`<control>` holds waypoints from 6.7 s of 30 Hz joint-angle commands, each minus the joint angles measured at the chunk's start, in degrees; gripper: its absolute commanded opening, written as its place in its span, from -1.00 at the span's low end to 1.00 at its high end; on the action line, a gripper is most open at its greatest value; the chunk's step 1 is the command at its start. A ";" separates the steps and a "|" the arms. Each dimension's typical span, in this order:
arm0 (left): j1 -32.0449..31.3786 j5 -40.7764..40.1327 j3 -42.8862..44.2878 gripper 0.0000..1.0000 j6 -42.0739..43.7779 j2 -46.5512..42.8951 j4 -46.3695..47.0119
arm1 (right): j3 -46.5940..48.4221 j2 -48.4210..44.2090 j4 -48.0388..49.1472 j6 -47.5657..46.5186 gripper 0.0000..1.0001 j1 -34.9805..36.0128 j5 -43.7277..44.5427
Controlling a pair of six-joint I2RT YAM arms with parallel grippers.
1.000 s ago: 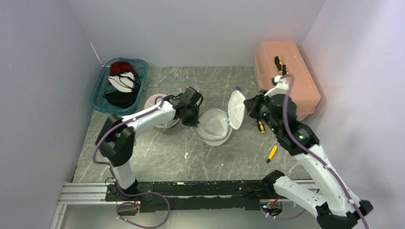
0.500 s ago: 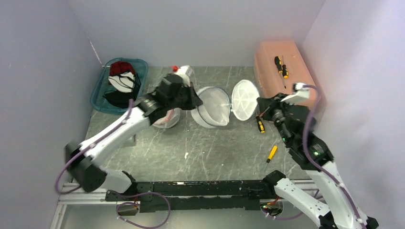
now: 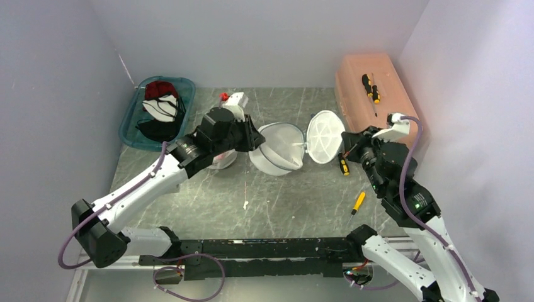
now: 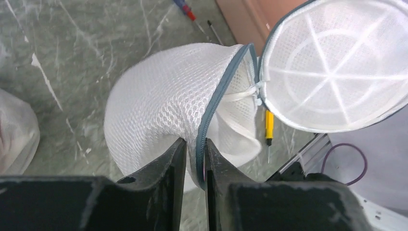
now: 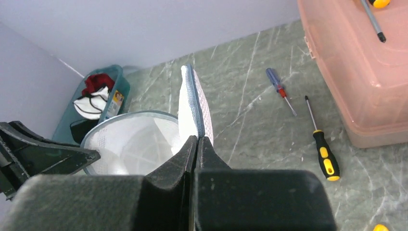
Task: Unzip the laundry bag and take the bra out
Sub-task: Adjust the laundry bag at the center of the board.
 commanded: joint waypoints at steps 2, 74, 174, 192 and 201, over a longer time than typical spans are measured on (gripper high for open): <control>-0.21 -0.63 -5.62 -0.55 -3.09 6.90 -1.06 | -5.84 1.34 -0.18 2.77 -1.00 0.07 -0.37; -26.67 -30.11 -7.59 0.41 42.06 26.49 31.74 | -5.56 -3.89 -7.37 18.10 -1.00 -0.09 -11.38; -2.63 15.14 -8.87 -0.95 -13.69 13.37 3.64 | -25.75 -4.28 14.39 3.79 0.09 0.06 -28.86; -2.39 9.85 -6.68 -0.95 -10.05 12.54 -4.66 | -30.62 16.52 23.51 7.38 0.45 0.88 -15.93; -2.37 6.70 -3.90 -0.95 -8.83 13.51 -7.99 | -26.04 24.29 24.31 7.38 -0.87 1.05 -18.61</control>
